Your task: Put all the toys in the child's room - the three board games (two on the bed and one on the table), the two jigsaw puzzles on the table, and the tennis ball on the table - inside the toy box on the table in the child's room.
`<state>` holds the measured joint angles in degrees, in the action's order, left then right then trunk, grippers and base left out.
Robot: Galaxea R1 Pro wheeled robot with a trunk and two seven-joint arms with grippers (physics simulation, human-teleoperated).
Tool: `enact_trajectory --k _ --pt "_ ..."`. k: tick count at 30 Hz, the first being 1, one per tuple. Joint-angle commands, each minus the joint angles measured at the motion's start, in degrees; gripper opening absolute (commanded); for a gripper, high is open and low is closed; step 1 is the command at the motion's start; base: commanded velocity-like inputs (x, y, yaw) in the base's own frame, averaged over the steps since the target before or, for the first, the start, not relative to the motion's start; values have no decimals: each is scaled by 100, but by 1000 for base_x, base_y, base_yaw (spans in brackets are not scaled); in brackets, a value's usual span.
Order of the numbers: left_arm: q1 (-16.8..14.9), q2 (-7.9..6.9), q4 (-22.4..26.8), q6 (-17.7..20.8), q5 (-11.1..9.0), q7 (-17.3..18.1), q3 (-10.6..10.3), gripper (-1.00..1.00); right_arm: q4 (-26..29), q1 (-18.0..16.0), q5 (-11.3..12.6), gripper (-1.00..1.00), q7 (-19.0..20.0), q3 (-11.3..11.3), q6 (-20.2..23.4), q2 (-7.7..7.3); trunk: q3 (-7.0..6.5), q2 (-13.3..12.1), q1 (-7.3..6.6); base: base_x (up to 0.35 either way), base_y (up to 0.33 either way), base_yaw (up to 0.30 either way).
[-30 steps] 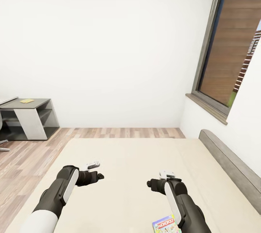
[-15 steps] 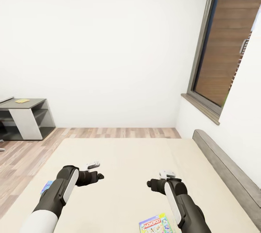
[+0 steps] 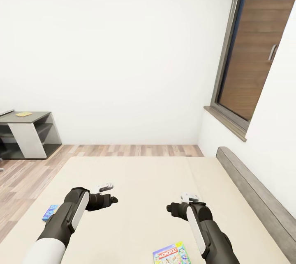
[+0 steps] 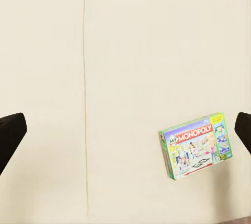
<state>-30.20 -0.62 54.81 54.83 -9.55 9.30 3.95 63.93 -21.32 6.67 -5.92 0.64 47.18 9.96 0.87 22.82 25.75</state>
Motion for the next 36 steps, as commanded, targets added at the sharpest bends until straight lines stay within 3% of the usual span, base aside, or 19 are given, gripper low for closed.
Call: enact_trajectory --k 1,36 --pt "-4 1 3 28 -11 12 9 100 5 -4 62 100 -52 6 19 4 9 10 3 0 -4 0" --pt "-4 0 2 28 -11 11 9 100 5 -4 62 100 -49 6 19 4 9 10 3 15 -9 0"
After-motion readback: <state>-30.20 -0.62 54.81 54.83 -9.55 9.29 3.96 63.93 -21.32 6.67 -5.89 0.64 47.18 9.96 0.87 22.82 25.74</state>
